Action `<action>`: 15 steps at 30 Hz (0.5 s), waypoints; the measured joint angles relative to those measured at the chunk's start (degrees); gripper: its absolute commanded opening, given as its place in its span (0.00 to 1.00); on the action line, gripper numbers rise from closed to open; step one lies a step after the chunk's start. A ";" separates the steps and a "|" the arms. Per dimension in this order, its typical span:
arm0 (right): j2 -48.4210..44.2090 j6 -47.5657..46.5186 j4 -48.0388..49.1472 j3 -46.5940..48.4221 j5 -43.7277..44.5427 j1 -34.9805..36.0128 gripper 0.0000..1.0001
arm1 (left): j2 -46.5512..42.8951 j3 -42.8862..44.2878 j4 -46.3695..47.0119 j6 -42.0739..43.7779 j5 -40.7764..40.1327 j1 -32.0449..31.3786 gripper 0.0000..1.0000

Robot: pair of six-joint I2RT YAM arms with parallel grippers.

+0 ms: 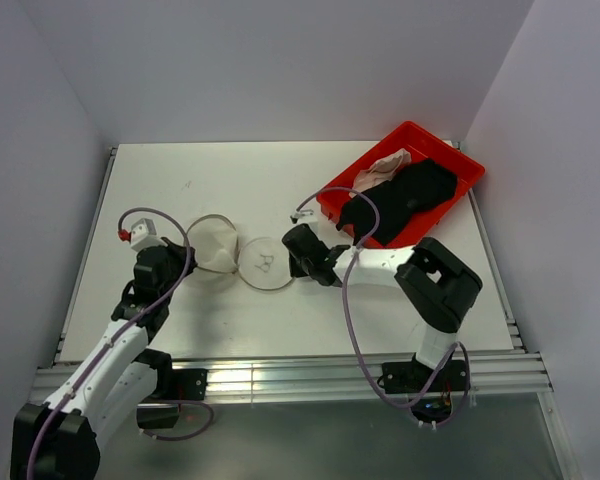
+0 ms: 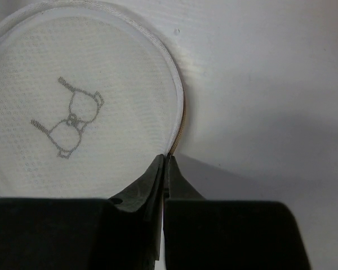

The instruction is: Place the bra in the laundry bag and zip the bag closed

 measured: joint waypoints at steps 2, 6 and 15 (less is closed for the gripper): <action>-1.97 -0.85 -1.44 -0.94 0.13 0.13 0.00 | -1.38 0.00 -2.34 -0.63 -0.39 -0.20 0.03; -4.42 -3.43 -3.19 -1.01 -0.33 0.28 0.00 | -4.48 -0.11 -7.58 -1.86 -1.53 -0.74 0.34; -4.39 -7.78 -6.40 3.93 -4.02 0.20 0.64 | -8.66 -0.33 -10.62 -2.54 -2.69 -0.90 0.74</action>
